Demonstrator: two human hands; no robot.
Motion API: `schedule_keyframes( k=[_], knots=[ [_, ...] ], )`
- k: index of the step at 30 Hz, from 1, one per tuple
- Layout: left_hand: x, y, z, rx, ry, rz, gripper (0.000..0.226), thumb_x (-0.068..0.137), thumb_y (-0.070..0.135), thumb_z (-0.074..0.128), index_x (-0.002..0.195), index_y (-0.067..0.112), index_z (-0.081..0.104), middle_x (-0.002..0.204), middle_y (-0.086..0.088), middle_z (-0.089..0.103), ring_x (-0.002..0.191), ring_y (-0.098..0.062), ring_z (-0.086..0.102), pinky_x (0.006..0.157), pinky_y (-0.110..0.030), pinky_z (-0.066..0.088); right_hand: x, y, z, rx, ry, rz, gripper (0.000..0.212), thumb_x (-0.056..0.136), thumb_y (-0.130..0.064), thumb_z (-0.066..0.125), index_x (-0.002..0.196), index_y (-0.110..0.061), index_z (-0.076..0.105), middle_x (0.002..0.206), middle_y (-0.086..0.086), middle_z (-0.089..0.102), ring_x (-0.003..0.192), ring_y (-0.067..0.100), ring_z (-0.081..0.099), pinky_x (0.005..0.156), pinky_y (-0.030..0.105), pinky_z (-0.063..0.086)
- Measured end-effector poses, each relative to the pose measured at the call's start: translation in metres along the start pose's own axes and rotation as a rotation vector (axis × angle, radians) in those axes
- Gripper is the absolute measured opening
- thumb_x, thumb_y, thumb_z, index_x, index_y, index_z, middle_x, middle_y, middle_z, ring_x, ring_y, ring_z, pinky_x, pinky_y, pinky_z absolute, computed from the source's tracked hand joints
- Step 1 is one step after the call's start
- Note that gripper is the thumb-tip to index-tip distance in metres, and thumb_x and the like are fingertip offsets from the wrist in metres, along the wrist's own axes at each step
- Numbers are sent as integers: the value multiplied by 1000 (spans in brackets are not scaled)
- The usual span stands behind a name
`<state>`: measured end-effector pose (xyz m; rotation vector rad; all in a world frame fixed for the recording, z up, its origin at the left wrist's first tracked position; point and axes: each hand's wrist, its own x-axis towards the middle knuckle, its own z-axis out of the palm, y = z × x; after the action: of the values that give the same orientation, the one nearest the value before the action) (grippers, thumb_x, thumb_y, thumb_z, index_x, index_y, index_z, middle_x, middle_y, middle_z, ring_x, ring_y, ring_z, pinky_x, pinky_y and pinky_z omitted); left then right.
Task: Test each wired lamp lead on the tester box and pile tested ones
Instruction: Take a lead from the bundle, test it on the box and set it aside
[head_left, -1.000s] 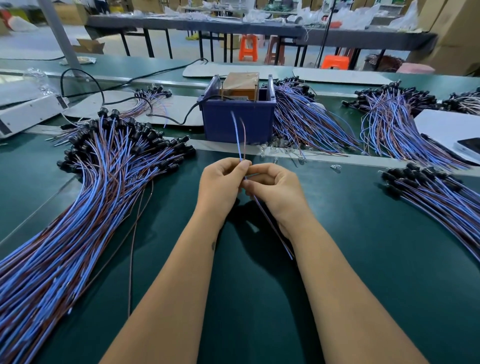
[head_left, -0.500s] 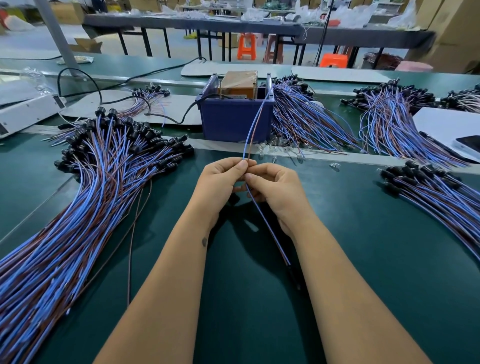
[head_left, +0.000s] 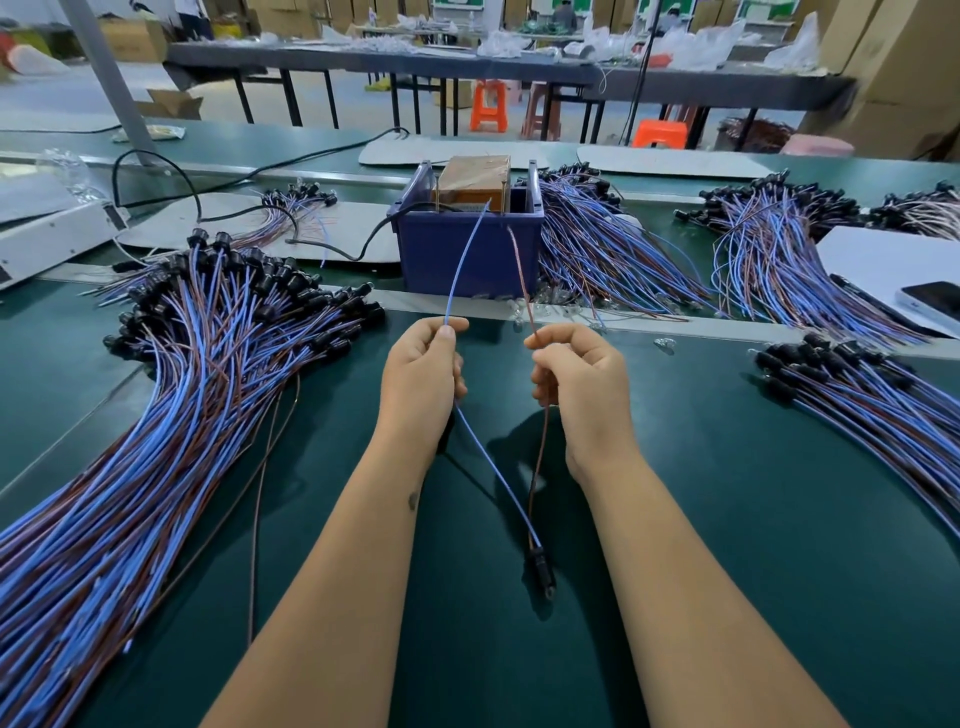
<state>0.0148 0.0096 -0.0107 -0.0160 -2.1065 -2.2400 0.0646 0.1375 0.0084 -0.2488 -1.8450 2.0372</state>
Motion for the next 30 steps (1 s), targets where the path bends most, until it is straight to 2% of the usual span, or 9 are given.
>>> schedule_keyframes(
  k=[8,14,19,30],
  knots=[
    [1,1,-1,-48,51,-21,27,101,18,41,89,22,65,48,11,46,44,-6,43,45,-17,40,-1,0,0,33,-23,-26,25,84,4,50,73,-14,63,56,-1,52,53,10,47,50,20,41],
    [1,3,-4,-62,103,-27,26,101,16,41,90,20,65,48,12,46,45,-4,43,49,-20,41,0,2,1,33,-15,-59,16,91,-5,59,81,-15,66,63,-3,57,58,8,53,56,19,47],
    [-1,6,-4,-51,123,-16,26,101,15,41,90,20,64,48,13,46,46,-4,43,47,-17,42,0,3,2,8,-35,-106,20,91,-4,61,81,-19,68,68,1,57,61,4,56,58,16,49],
    [0,8,-7,-34,149,-10,26,101,15,41,91,22,64,49,13,47,45,-2,45,46,-15,43,6,10,2,-86,-33,-36,19,92,-10,62,83,-24,70,61,-6,59,57,6,53,56,17,48]
  ],
)
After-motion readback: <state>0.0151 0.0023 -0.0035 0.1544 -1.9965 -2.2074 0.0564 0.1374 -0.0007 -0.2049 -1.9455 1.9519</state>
